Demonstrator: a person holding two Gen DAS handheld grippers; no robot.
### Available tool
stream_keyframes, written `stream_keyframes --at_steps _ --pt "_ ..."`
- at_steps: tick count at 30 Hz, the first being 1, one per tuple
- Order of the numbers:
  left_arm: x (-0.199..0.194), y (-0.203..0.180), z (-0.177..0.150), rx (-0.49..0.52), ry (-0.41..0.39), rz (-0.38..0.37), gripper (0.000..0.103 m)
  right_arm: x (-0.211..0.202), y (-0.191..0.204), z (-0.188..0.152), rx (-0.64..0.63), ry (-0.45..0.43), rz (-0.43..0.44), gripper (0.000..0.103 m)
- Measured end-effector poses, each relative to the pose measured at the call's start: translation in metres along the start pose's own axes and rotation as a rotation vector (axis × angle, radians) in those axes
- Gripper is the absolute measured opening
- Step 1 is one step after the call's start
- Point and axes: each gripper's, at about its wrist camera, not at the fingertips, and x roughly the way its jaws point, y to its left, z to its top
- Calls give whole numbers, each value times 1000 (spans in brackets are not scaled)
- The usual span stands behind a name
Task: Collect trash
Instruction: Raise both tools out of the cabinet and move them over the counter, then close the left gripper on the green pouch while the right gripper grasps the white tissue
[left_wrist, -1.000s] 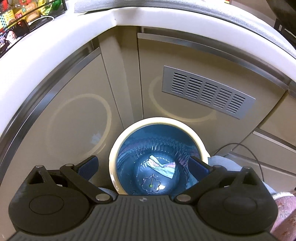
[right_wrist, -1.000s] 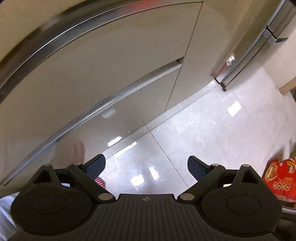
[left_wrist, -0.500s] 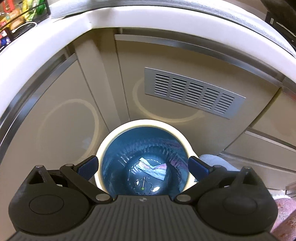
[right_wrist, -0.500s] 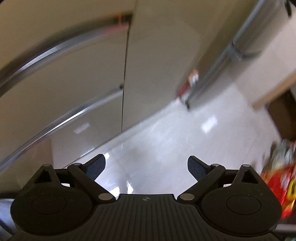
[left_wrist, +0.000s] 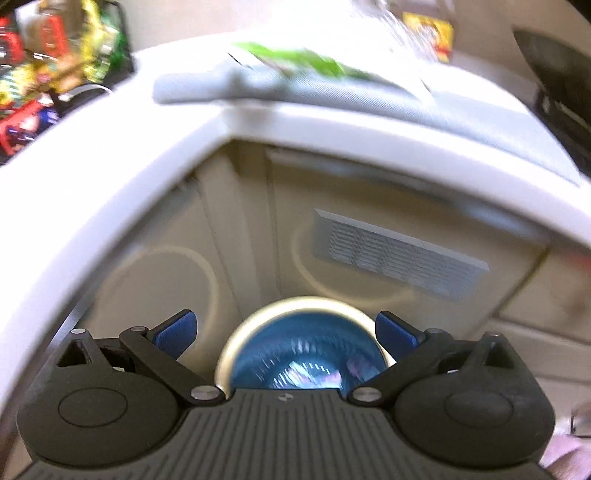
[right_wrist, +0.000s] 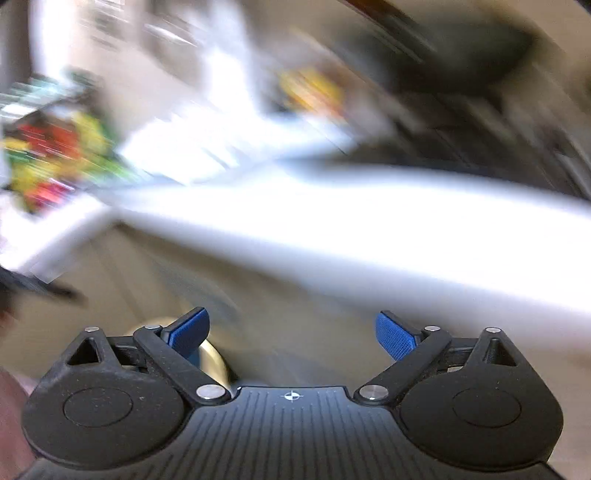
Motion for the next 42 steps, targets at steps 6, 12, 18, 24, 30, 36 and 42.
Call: stream_keyframes --at_steps 6,12,18,24,30,36,42 --pt "-29 32 13 -98 -73 79 103 77 87 83 -325 -138 141 103" --pt "-43 59 21 -166 -90 98 103 168 101 106 -319 -13 60 103" --pt "-45 62 49 -169 -154 53 103 232 72 91 -230 140 19 103" --pt "-35 52 115 -191 -254 -54 103 252 77 94 -247 167 15 103" --pt "7 42 164 -238 -228 -133 103 266 85 92 -275 177 9 103" --pt "47 39 186 -291 -167 -131 103 283 87 91 -260 186 -1 103" --pt "55 40 195 -308 -131 -145 18 284 85 89 -242 176 -12 65"
